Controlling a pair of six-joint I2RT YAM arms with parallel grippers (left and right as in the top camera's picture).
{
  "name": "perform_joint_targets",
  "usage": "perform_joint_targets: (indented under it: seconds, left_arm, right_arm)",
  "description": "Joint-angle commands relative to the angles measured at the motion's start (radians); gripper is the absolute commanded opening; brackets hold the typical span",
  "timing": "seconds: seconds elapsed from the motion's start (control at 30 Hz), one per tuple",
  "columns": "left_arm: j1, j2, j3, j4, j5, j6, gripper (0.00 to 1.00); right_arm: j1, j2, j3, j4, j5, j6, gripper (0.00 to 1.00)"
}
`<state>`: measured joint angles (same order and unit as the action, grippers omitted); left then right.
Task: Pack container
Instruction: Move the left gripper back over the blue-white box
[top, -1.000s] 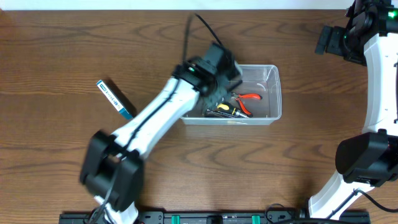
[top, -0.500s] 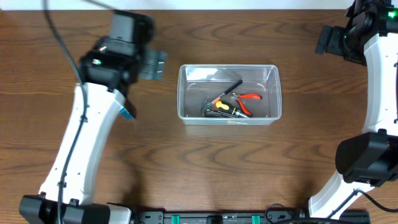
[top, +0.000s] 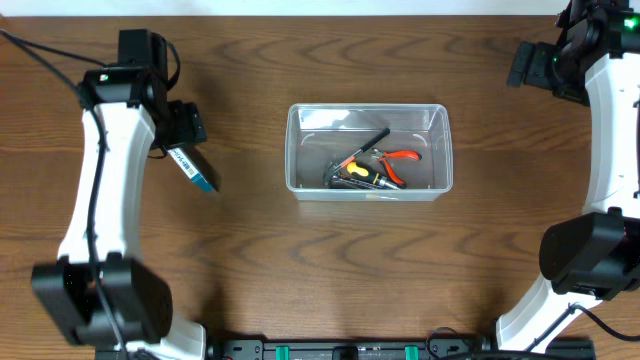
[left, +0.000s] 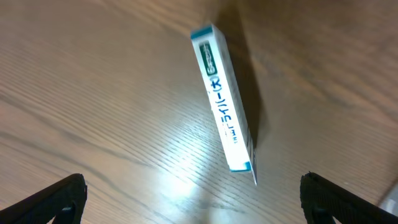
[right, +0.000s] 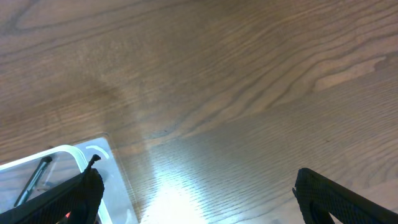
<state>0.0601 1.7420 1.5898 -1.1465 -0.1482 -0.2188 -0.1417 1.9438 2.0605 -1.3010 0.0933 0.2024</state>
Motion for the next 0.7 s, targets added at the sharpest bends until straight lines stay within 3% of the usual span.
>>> perform_joint_targets:
  seconds: [0.0, 0.47, 0.5, 0.63, 0.67]
  left_arm:
    - [0.016, 0.090, -0.016, -0.004, 0.078, -0.072, 0.98]
    - [0.025, 0.371, -0.016, 0.024, 0.187, -0.161, 0.99]
    - [0.025, 0.380, -0.016, 0.032, 0.206, -0.161, 0.89]
    - [0.028, 0.386, -0.015, 0.056, 0.262, -0.161, 0.30]
    - [0.029, 0.385, -0.014, 0.060, 0.271, -0.161, 0.20]
  right_arm:
    - [-0.001, -0.002, 0.013, -0.001, 0.000, 0.014, 0.99]
    - [-0.001, -0.002, 0.013, -0.001, 0.000, 0.014, 0.99]
    - [-0.001, -0.002, 0.013, -0.001, 0.000, 0.014, 0.99]
    - [-0.001, -0.002, 0.013, -0.001, 0.000, 0.014, 0.99]
    - [-0.001, -0.002, 0.013, -0.001, 0.000, 0.014, 0.99]
